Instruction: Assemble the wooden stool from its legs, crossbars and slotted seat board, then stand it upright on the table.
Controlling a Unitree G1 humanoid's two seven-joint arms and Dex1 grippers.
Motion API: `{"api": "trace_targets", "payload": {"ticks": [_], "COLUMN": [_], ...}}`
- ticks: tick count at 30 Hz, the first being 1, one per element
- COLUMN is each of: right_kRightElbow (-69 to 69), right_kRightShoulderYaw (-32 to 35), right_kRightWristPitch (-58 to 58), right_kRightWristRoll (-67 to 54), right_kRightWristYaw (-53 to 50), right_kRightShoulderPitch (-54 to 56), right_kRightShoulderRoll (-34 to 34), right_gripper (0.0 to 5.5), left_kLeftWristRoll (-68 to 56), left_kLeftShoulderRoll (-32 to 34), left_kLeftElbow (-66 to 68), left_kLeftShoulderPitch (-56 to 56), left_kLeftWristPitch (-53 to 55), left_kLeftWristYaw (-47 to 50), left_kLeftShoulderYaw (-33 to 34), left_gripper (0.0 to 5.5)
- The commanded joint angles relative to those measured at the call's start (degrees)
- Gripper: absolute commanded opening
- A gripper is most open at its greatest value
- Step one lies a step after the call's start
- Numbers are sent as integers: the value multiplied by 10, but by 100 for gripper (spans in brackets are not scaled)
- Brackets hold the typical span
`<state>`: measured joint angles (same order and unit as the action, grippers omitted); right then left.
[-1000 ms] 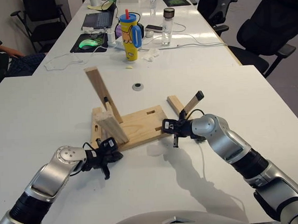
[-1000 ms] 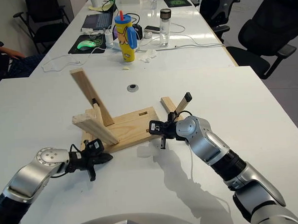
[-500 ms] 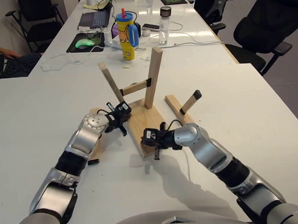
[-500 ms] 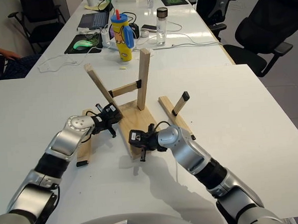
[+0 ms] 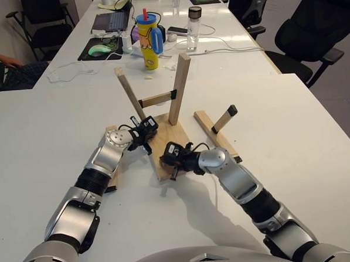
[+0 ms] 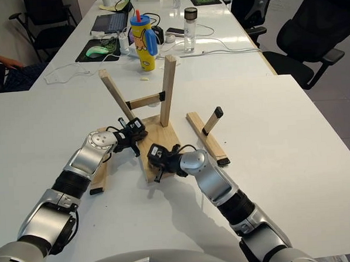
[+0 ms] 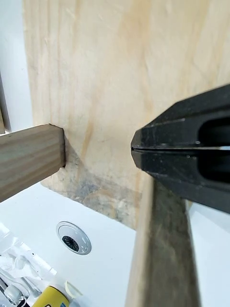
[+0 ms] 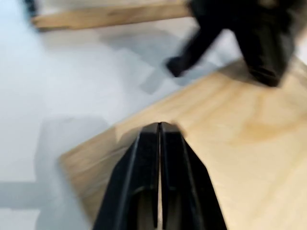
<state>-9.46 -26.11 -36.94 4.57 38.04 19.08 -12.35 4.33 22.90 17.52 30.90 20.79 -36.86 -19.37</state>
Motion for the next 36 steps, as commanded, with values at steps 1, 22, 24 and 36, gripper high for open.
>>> {"api": "trace_targets", "payload": {"ticks": [1, 22, 24, 36], "right_kRightElbow": [-117, -8, 6, 89], "right_kRightShoulderYaw": [121, 283, 272, 230], "right_kRightWristPitch": [-6, -77, -74, -57], "right_kRightWristRoll": [-69, -127, -125, -104], "right_kRightWristYaw": [-33, -77, -75, -88], "right_kRightShoulderPitch": [-75, -97, -89, -53], "right_kRightShoulderRoll": [3, -115, -117, -118], "right_gripper": [20, 360, 374, 374], "left_kLeftWristRoll": [-86, -326, -331, -310], "left_kLeftShoulderRoll": [27, 78, 79, 86], "left_kLeftElbow": [-176, -359, -359, -340], "left_kLeftShoulderPitch": [-89, -181, -180, -167], "left_kLeftWristPitch": [18, 198, 201, 176], "left_kLeftWristYaw": [-52, -89, -92, -95], "left_kLeftShoulderYaw": [64, 198, 195, 164], "left_gripper": [0, 268, 268, 268]}}
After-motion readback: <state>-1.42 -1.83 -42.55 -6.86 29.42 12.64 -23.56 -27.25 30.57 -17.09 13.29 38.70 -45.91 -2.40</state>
